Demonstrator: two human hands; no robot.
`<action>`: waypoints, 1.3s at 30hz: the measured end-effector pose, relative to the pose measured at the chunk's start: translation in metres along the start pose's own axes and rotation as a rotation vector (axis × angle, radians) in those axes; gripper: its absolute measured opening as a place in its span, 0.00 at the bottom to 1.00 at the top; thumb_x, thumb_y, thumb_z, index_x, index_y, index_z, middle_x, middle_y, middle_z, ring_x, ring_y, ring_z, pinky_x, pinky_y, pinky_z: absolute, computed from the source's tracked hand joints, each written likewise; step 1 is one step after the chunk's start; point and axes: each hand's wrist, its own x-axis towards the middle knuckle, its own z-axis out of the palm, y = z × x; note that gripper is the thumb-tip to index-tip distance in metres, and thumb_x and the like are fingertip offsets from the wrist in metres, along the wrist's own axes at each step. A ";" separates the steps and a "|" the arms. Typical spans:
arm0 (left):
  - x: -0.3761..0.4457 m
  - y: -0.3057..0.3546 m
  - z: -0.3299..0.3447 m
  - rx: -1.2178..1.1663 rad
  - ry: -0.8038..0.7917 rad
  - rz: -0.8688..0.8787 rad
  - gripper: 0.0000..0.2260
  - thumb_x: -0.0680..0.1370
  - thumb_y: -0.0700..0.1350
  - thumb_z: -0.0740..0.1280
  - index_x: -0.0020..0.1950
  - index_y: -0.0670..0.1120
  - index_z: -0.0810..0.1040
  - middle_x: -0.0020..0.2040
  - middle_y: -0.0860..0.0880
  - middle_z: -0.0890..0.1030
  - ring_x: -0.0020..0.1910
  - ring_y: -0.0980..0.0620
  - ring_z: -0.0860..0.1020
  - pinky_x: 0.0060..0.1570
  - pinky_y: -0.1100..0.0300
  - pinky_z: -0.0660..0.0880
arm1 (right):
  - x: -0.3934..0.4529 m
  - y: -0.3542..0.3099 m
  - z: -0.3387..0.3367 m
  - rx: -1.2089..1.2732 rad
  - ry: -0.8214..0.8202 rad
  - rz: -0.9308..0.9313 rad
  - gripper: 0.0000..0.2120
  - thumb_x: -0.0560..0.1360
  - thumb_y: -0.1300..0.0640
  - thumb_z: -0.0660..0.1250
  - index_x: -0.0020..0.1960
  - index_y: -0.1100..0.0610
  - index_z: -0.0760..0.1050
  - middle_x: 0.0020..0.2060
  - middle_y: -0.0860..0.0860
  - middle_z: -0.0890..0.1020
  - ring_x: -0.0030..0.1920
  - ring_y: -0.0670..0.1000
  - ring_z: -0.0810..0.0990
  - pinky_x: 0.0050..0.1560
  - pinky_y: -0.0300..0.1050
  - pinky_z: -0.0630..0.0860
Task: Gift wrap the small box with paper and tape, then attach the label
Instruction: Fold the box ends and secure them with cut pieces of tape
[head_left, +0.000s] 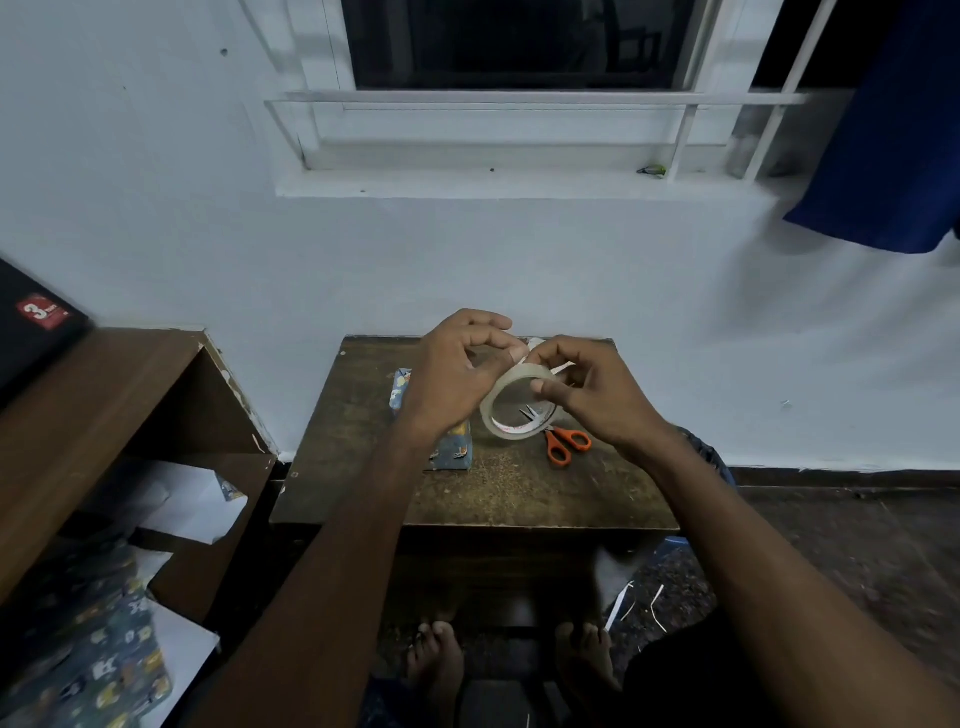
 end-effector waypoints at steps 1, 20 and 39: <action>0.000 0.000 -0.001 -0.009 0.000 -0.005 0.03 0.78 0.46 0.77 0.50 0.51 0.90 0.59 0.57 0.83 0.60 0.61 0.81 0.53 0.60 0.78 | 0.001 0.000 0.002 -0.034 -0.001 -0.030 0.09 0.77 0.61 0.74 0.51 0.48 0.83 0.48 0.47 0.86 0.50 0.54 0.85 0.51 0.61 0.82; 0.001 -0.002 -0.003 -0.037 0.039 -0.089 0.03 0.76 0.51 0.79 0.49 0.56 0.89 0.57 0.55 0.85 0.56 0.60 0.83 0.56 0.52 0.83 | 0.000 -0.006 0.008 -0.088 0.149 -0.102 0.11 0.78 0.64 0.71 0.53 0.50 0.84 0.49 0.41 0.86 0.51 0.45 0.84 0.48 0.43 0.78; 0.000 0.002 -0.007 -0.062 0.033 -0.092 0.02 0.75 0.45 0.80 0.46 0.51 0.90 0.56 0.55 0.84 0.54 0.60 0.82 0.50 0.64 0.80 | -0.003 -0.008 0.021 -0.165 0.027 -0.087 0.07 0.77 0.65 0.72 0.50 0.55 0.86 0.44 0.47 0.86 0.48 0.46 0.82 0.49 0.41 0.77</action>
